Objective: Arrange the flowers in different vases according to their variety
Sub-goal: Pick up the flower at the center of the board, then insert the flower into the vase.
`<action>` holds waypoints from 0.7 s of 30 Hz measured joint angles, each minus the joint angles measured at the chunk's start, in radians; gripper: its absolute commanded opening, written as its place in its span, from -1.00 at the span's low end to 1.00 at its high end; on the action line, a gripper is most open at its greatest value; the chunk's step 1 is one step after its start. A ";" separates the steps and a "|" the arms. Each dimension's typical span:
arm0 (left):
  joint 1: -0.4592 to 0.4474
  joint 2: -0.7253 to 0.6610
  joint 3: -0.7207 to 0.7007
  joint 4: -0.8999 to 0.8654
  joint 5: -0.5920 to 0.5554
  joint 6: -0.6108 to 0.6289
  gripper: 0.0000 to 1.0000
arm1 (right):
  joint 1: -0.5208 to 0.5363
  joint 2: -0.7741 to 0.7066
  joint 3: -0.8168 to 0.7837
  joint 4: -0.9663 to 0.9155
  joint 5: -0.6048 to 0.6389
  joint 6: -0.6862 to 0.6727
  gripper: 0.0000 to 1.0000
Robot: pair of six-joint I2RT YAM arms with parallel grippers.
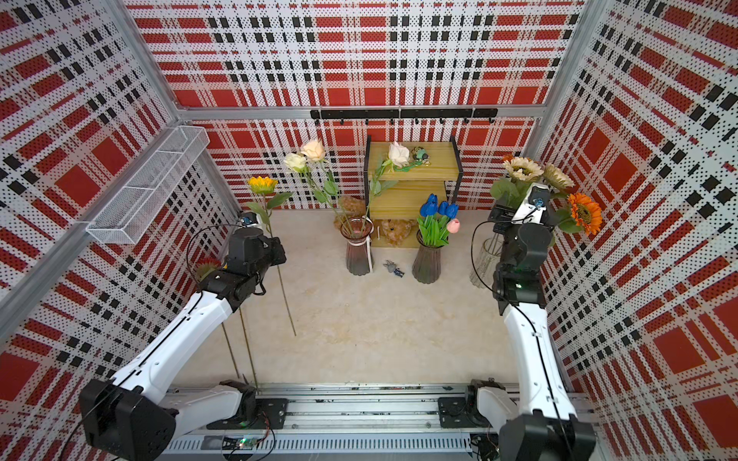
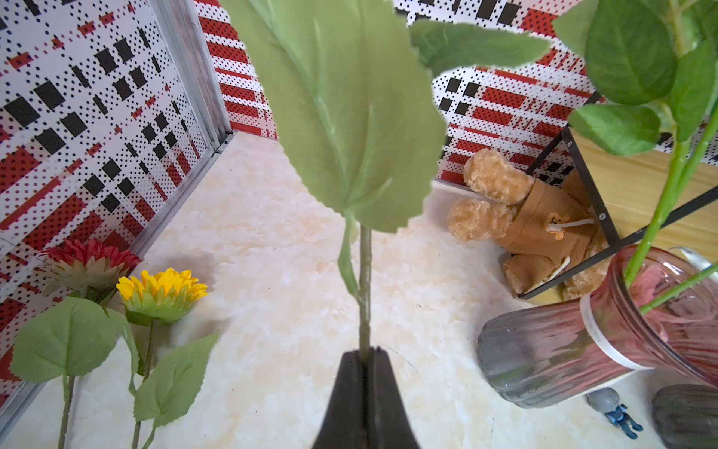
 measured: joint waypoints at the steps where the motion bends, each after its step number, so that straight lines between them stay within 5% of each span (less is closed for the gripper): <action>1: -0.002 -0.002 0.000 0.000 0.000 0.000 -1.00 | 0.008 -0.025 0.025 -0.028 -0.015 0.006 0.95; 6: -0.012 -0.015 0.000 0.001 0.004 -0.007 -1.00 | 0.113 -0.113 0.117 -0.169 -0.084 0.067 0.90; 12: -0.040 -0.017 0.000 0.009 0.016 -0.020 -1.00 | 0.415 -0.143 0.073 -0.274 -0.189 0.195 0.82; 21: -0.063 -0.016 0.000 0.014 0.031 -0.027 -1.00 | 0.801 0.285 0.137 -0.335 -0.473 0.291 0.60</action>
